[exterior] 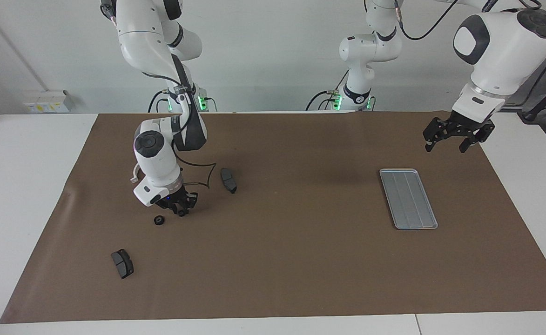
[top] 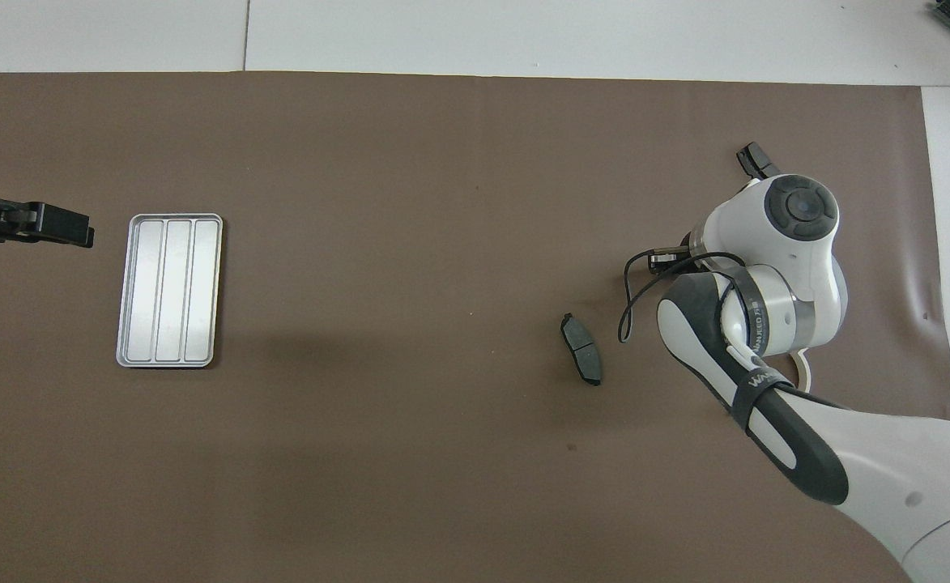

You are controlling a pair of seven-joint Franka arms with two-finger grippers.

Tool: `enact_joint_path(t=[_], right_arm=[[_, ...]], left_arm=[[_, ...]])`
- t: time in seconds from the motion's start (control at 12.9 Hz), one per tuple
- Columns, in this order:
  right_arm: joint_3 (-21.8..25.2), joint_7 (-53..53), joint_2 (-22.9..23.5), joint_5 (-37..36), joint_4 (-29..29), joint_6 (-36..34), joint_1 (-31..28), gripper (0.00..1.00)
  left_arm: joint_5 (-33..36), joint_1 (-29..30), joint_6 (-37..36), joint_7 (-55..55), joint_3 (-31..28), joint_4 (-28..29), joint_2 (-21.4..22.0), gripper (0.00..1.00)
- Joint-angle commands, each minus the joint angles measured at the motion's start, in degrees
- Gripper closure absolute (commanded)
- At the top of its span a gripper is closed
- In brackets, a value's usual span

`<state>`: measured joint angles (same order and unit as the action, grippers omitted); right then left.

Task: Place bearing gear from tray to pile
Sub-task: 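Carry the bearing with the right gripper and place it near the others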

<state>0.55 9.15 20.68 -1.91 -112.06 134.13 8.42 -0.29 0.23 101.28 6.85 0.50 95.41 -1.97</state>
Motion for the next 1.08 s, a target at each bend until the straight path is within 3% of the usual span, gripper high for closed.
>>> enact_joint_path(t=[0.0, 0.23, 0.54, 1.0], right_arm=[[-0.5, -0.7, -2.0, 1.0, 1.2, 0.3, -0.6, 0.0], [0.2, 0.1, -5.5, 0.9, 4.3, -0.8, -1.3, 0.0], [0.5, 2.4, -9.0, 0.0, 11.9, -13.7, -2.7, 0.0], [0.9, 1.8, -20.2, 0.1, 13.4, -29.5, -6.0, 0.0]], left_arm=[[-0.4, -0.1, 0.3, 0.2, -0.6, 1.8, 1.6, 0.0], [-0.4, -0.1, 0.3, 0.2, -0.6, 1.8, 1.7, 0.0], [-0.4, -0.1, 0.3, 0.2, -0.6, 1.8, 1.7, 0.0], [-0.4, -0.1, 0.3, 0.2, -0.6, 1.8, 1.7, 0.0]])
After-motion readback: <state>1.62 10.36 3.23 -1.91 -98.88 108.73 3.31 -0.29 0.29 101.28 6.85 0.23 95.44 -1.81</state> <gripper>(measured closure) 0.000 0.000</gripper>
